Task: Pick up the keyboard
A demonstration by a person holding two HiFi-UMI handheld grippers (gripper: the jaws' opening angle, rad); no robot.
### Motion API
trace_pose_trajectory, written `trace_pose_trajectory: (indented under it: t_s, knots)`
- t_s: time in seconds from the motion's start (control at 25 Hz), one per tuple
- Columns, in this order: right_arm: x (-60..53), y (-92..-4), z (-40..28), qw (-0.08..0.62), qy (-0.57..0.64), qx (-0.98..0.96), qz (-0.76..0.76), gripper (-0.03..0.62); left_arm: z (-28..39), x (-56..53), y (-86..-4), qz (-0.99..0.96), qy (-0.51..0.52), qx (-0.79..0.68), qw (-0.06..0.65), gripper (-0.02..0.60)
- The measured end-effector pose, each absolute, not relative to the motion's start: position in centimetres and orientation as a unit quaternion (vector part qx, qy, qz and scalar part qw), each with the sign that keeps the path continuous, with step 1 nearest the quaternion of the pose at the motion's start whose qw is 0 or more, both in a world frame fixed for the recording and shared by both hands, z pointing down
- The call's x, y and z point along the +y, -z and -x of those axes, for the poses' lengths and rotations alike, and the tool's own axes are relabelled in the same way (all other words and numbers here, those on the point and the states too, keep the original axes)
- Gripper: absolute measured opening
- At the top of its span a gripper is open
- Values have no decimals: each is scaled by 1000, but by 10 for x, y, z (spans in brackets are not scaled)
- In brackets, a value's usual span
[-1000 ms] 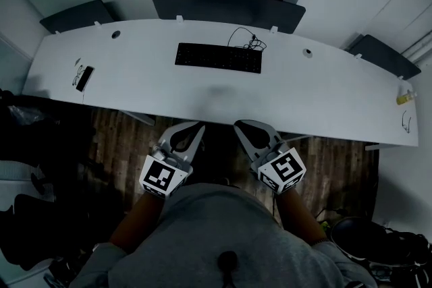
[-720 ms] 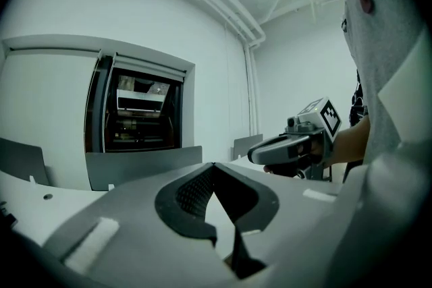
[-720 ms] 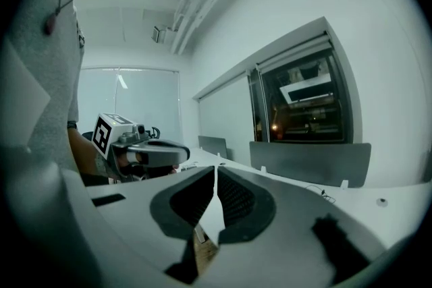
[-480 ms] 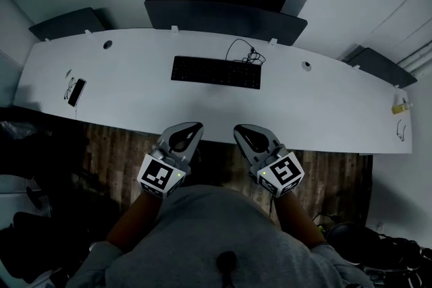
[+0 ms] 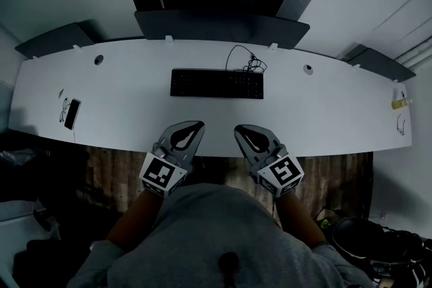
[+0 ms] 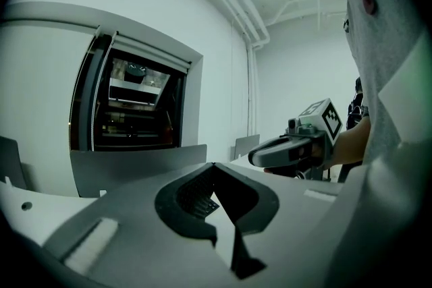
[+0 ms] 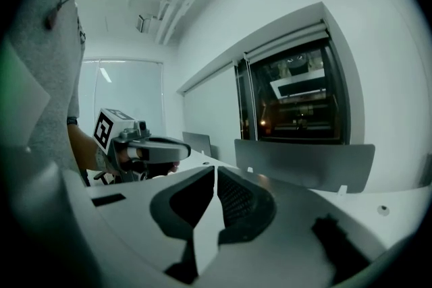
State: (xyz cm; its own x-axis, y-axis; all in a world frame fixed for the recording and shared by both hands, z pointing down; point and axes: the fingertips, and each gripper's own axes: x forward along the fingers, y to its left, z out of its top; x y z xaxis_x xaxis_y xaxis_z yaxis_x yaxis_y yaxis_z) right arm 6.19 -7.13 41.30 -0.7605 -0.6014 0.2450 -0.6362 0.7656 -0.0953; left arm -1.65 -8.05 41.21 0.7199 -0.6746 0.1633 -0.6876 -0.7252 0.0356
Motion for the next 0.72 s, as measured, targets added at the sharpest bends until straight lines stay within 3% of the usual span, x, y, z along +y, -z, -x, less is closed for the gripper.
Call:
trace_pose_trajectory:
  t_s: [0.72]
  knots:
    - [-137, -435, -21, 123, -108, -914, -373, 23, 70, -156, -439, -934, -82, -340, 70, 6]
